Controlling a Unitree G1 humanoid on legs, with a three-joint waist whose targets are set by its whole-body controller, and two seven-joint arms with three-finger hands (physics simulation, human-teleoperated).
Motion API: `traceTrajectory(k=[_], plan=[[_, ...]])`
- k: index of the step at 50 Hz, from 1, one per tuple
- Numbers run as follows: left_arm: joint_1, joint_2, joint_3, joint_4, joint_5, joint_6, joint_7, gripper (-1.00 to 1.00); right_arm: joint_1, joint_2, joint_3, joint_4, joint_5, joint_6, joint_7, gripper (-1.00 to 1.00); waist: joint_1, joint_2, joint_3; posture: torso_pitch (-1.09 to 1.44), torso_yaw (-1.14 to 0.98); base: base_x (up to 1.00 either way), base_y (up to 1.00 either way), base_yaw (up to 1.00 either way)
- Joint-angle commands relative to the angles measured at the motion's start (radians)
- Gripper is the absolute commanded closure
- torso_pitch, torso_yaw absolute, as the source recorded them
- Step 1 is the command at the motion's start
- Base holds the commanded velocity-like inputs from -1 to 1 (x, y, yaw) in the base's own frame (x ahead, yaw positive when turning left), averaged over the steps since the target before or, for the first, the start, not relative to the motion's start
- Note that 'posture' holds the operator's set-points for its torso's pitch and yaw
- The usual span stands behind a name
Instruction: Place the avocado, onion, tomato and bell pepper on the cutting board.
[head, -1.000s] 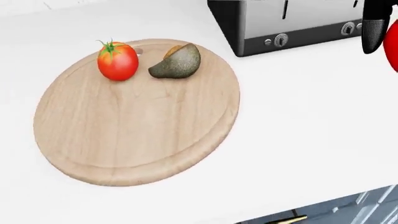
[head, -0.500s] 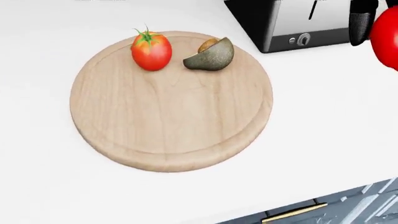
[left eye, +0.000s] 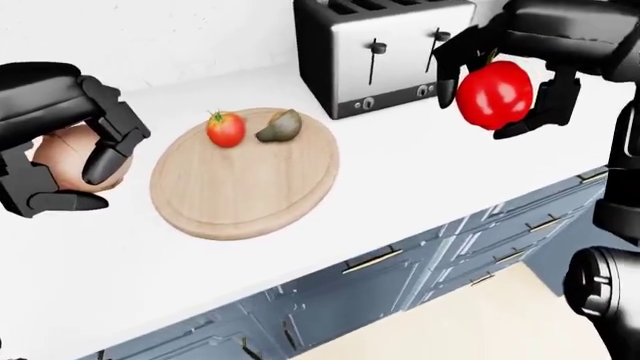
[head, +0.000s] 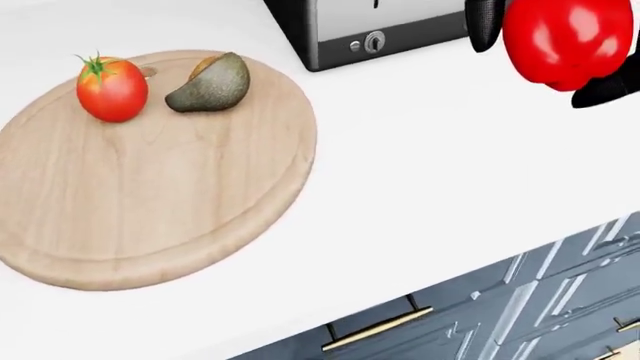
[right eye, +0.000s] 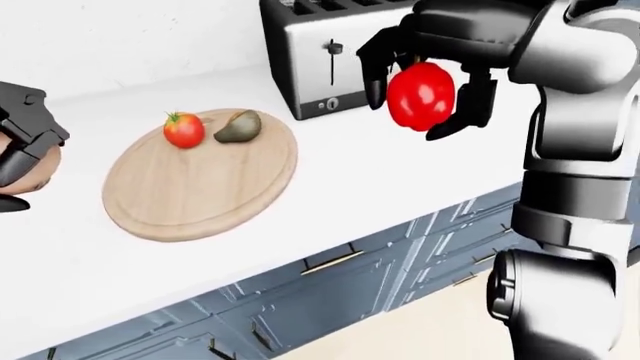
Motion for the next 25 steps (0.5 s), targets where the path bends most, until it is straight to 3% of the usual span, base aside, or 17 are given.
traceTrajectory(k=[1,8,9,13,15,17,20,25], plan=[[-0.018,0.02,0.027,-0.006,0.002,-0.001,0.022,1.0,-0.043,-0.007,-0.018,-0.02,0.017,0.008,-0.009,1.0,0.0,-0.006,-0.027,0.0,0.0,0.0,0.0,0.0],[-0.01,0.027,0.034,0.0,-0.002,-0.009,0.021,1.0,-0.039,0.017,-0.019,-0.052,0.033,0.055,-0.001,1.0,-0.015,0.002,-0.03,0.0,0.0,0.0,0.0,0.0],[-0.009,0.027,0.034,0.001,-0.002,-0.011,0.021,1.0,-0.049,0.022,-0.017,-0.055,0.027,0.066,-0.011,0.93,-0.016,0.002,-0.03,0.0,0.0,0.0,0.0,0.0],[-0.005,0.03,0.036,0.006,-0.004,-0.021,0.023,1.0,-0.081,0.044,-0.011,0.0,0.015,0.012,-0.089,1.0,-0.019,0.005,-0.03,0.0,0.0,0.0,0.0,0.0],[-0.001,0.032,0.039,0.008,-0.004,-0.028,0.023,1.0,-0.072,0.047,-0.011,-0.015,0.029,0.038,-0.082,1.0,-0.018,0.005,-0.03,0.0,0.0,0.0,0.0,0.0],[0.0,0.034,0.041,0.007,-0.005,-0.029,0.022,1.0,-0.082,0.06,-0.018,-0.063,0.054,0.197,-0.062,1.0,-0.016,0.002,-0.032,0.0,0.0,0.0,0.0,0.0],[-0.003,0.037,0.04,0.01,-0.006,-0.031,0.023,1.0,-0.073,0.061,-0.02,-0.117,0.114,0.285,-0.022,1.0,-0.013,0.0,-0.033,0.0,0.0,0.0,0.0,0.0],[-0.004,0.039,0.039,0.015,-0.006,-0.035,0.025,1.0,-0.046,0.049,-0.013,-0.106,0.103,0.238,-0.02,1.0,-0.01,-0.003,-0.032,0.0,0.0,0.0,0.0,0.0]])
